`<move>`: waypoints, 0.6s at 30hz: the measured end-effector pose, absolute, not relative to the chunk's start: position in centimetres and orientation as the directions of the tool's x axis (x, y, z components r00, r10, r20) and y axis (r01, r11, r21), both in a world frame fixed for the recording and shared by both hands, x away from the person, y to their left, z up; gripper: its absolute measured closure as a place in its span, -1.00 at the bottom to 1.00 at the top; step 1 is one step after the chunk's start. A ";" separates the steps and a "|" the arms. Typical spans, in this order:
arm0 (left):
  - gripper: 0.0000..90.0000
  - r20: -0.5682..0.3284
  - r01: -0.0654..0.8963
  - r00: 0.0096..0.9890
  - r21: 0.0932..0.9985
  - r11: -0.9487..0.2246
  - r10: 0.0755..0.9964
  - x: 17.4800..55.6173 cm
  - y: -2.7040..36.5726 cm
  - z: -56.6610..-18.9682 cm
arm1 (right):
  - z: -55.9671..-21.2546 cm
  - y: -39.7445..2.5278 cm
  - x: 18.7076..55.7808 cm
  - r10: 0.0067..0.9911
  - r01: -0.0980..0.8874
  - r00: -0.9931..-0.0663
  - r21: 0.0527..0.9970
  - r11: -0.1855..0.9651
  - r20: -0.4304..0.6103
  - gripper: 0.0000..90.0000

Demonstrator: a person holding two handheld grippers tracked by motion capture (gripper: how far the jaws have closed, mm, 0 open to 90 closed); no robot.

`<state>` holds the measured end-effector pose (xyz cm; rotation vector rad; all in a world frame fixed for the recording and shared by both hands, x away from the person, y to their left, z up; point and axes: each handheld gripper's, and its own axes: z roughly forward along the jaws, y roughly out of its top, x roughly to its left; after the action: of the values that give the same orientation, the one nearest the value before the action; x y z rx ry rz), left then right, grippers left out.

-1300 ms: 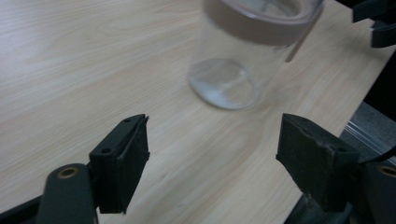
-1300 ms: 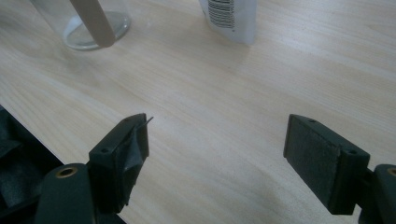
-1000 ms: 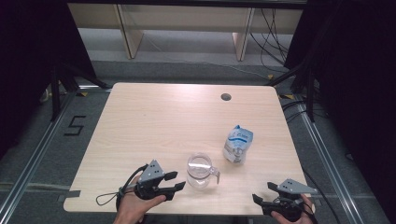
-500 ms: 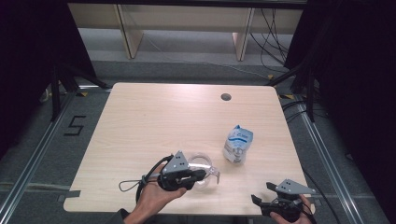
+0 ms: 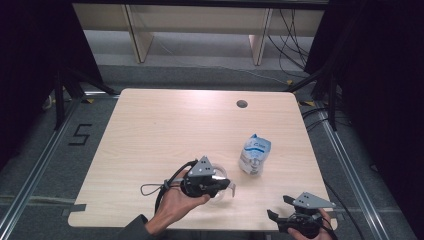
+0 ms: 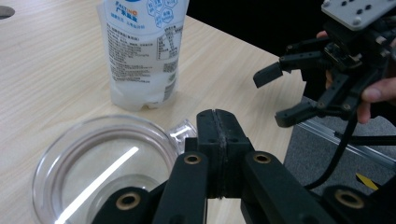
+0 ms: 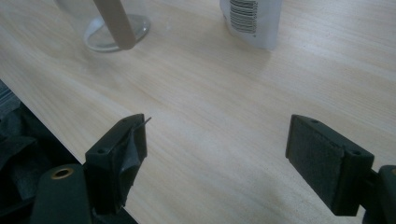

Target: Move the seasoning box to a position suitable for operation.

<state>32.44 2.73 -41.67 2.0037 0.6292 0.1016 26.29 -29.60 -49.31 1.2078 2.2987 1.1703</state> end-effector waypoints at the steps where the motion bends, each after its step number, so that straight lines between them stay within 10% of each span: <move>1: 0.97 -0.184 0.384 0.867 0.840 -0.384 0.464 32.5 2.5 -41.6 | -49.3 -29.6 26.3 0.791 0.545 -0.605 0.772 0.328 0.091 -0.52; 18: 0.98 -0.195 0.412 0.856 0.818 -0.403 0.480 34.4 0.5 -41.8 | -49.3 -29.3 26.2 0.778 0.547 -0.619 0.769 0.331 0.106 -0.52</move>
<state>34.39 0.48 -41.77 2.0437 0.6505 0.0871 26.24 -29.32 -49.35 1.1904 2.3170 1.1700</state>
